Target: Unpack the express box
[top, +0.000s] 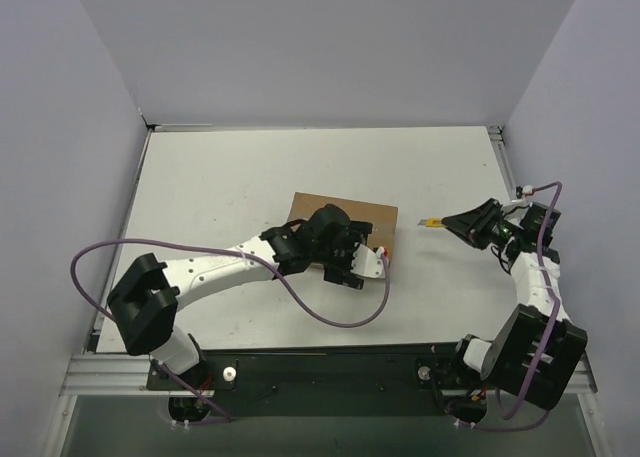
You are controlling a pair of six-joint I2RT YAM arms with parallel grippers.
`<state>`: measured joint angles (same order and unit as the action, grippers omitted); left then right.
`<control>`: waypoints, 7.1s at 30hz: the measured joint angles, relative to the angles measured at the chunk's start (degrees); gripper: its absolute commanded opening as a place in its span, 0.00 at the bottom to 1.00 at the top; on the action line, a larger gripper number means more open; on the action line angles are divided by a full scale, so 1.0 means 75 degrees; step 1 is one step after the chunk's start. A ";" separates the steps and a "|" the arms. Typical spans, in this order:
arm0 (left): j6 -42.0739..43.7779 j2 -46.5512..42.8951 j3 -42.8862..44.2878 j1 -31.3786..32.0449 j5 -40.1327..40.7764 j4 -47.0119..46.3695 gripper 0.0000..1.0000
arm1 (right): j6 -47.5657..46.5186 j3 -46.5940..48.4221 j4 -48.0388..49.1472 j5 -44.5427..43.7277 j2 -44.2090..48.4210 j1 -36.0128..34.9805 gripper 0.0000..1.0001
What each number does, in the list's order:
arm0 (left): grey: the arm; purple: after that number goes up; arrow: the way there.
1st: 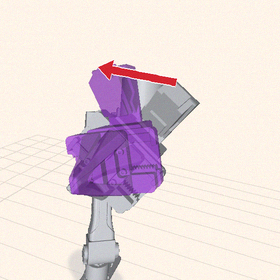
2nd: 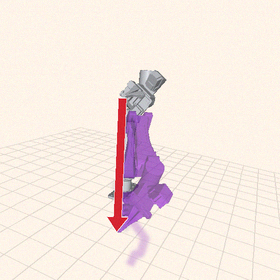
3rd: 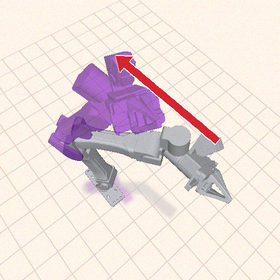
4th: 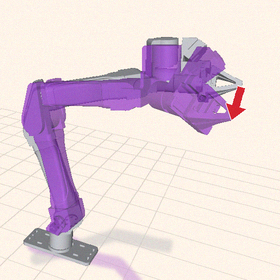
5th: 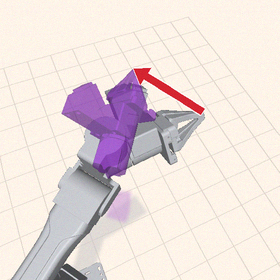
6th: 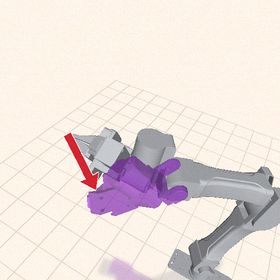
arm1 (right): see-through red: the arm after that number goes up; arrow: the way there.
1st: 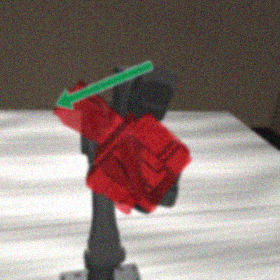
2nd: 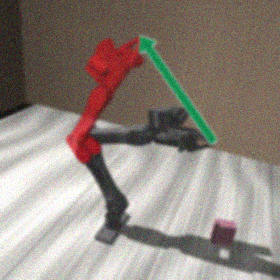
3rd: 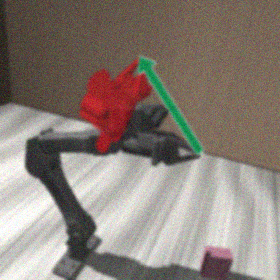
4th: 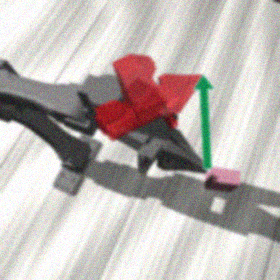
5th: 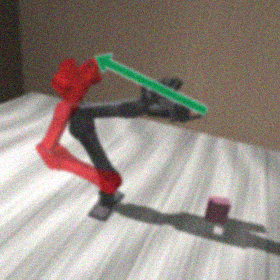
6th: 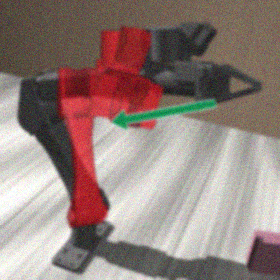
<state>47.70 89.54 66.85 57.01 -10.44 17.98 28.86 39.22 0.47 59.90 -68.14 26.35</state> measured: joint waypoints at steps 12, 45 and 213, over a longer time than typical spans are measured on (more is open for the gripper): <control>0.0265 0.1469 -0.0294 0.0522 0.0822 -0.2946 0.97 | 0.2305 -0.0839 0.3902 0.0921 -0.1725 -0.0026 0.00; -0.0877 0.1824 0.0207 0.0338 0.1361 -0.3042 0.97 | 0.3666 -0.0731 0.6263 0.1020 -0.3197 -0.0863 0.00; 0.0184 0.1396 -0.1241 -0.0510 0.2288 -0.4086 0.97 | 0.1731 0.0175 0.4281 0.2413 -0.4164 -0.2323 0.00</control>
<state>49.08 100.01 57.54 53.19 6.72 -12.67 41.85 40.53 32.58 78.00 -99.37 8.93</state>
